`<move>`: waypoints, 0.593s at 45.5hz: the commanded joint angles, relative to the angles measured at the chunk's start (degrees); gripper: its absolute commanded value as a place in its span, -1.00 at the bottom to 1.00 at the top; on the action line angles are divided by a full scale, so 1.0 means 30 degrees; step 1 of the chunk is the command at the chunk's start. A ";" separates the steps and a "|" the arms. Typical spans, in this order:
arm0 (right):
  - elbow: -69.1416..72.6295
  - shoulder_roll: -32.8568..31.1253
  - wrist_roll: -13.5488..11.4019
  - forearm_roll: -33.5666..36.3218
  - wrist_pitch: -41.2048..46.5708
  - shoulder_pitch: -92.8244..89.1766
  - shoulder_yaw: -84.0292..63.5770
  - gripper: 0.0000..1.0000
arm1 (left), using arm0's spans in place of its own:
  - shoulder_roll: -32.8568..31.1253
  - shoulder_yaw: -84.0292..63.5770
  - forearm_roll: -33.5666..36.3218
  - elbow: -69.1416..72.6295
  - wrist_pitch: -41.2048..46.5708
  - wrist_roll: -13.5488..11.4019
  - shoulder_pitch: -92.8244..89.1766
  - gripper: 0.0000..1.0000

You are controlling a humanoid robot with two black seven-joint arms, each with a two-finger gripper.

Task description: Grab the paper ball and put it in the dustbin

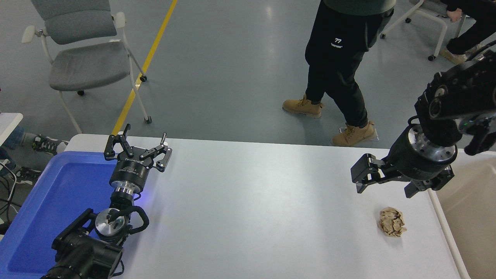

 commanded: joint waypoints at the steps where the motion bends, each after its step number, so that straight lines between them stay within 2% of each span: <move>1: -0.0026 0.0039 0.0000 -0.0046 -0.0002 -0.0030 0.0029 1.00 | 0.0000 0.0029 0.0038 0.0000 0.0000 0.0003 -0.0001 0.98; 19: -0.0144 -0.0223 0.0000 -0.0133 -0.0031 -0.0323 0.0264 1.00 | 0.0030 0.0000 -0.0020 0.0000 0.0000 0.0033 -0.0001 0.98; 27: -0.0466 -0.1043 0.0000 -0.1362 -0.0908 -0.1054 0.0235 1.00 | 0.0030 0.0000 -0.0020 0.0000 0.0000 0.0033 -0.0001 0.98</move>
